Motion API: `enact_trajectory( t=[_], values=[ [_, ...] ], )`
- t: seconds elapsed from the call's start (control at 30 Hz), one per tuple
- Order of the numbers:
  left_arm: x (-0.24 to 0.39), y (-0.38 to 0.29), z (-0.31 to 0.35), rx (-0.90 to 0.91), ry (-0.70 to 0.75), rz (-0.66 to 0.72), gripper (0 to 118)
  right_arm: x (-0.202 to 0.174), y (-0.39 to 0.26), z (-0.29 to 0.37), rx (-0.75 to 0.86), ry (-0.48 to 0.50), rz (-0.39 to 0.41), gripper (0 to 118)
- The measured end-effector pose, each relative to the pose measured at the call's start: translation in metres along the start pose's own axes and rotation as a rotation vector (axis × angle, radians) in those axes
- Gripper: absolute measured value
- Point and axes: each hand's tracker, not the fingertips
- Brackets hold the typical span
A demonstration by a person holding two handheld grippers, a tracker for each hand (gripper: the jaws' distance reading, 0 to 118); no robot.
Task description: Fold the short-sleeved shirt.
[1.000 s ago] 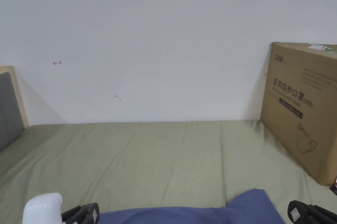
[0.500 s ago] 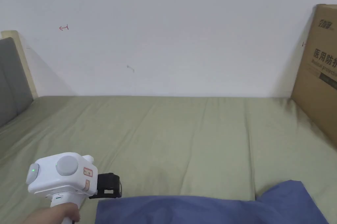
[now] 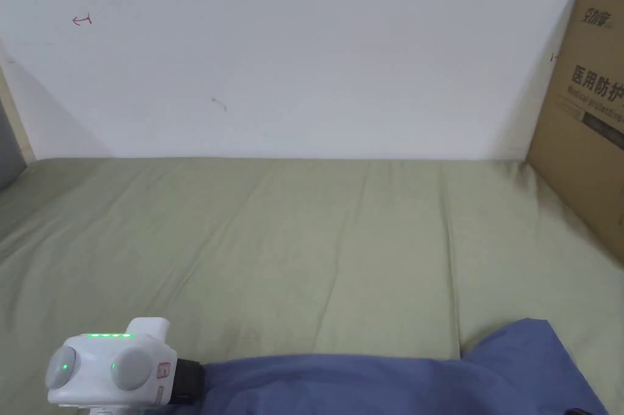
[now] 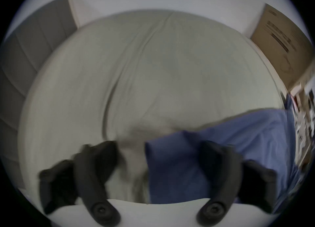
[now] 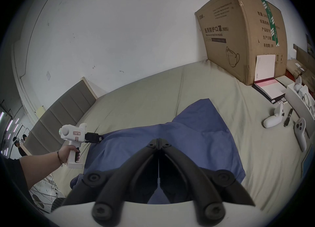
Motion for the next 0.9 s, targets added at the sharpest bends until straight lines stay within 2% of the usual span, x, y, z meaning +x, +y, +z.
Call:
enact_trajectory(
  t=[0.07,0.1,0.17,0.2,0.27,0.37,0.43,0.47,0.5,0.53,0.73,0.8,0.83,0.87,0.9],
  values=[
    [0.002,0.000,0.015,0.045,0.028,-0.091,2,0.009,0.008,-0.004,-0.003,0.003,-0.002,0],
    [0.001,0.002,0.020,0.025,-0.014,-0.097,2,0.012,0.014,-0.007,-0.007,0.005,0.001,0],
    [-0.003,0.008,0.034,0.011,-0.106,-0.054,2,0.030,0.032,-0.015,0.000,0.104,-0.034,0],
    [-0.009,0.012,0.039,0.019,-0.099,-0.043,2,0.038,0.042,-0.020,-0.003,0.093,-0.043,0],
    [-0.012,0.021,0.060,0.087,-0.100,-0.044,2,0.049,0.068,-0.038,-0.045,0.063,-0.056,0],
    [-0.012,0.034,0.085,0.127,-0.123,-0.081,2,0.076,0.100,-0.078,-0.107,-0.009,-0.020,2],
    [-0.009,0.040,0.095,0.125,-0.122,-0.098,2,0.087,0.121,-0.113,-0.204,-0.115,0.017,23],
    [-0.007,0.041,0.102,0.123,-0.129,-0.106,2,0.095,0.128,-0.136,-0.302,-0.145,0.019,23],
    [-0.005,0.042,0.106,0.124,-0.132,-0.113,2,0.100,0.130,-0.157,-0.397,-0.164,0.014,85],
    [-0.003,0.043,0.109,0.125,-0.133,-0.125,2,0.109,0.128,-0.174,-0.440,-0.179,0.012,111],
    [0.006,0.041,0.114,0.119,-0.132,-0.148,2,0.155,0.106,-0.243,-0.565,-0.356,-0.006,113],
    [0.008,0.039,0.111,0.107,-0.130,-0.149,2,0.165,0.088,-0.253,-0.636,-0.407,-0.014,107],
    [0.009,0.038,0.109,0.095,-0.125,-0.162,2,0.164,0.080,-0.254,-0.651,-0.400,-0.002,106],
    [0.008,0.036,0.105,0.082,-0.116,-0.176,2,0.152,0.081,-0.245,-0.564,-0.402,0.070,106],
    [0.007,0.036,0.103,0.074,-0.108,-0.181,2,0.141,0.078,-0.237,-0.527,-0.414,0.105,99]
  ],
)
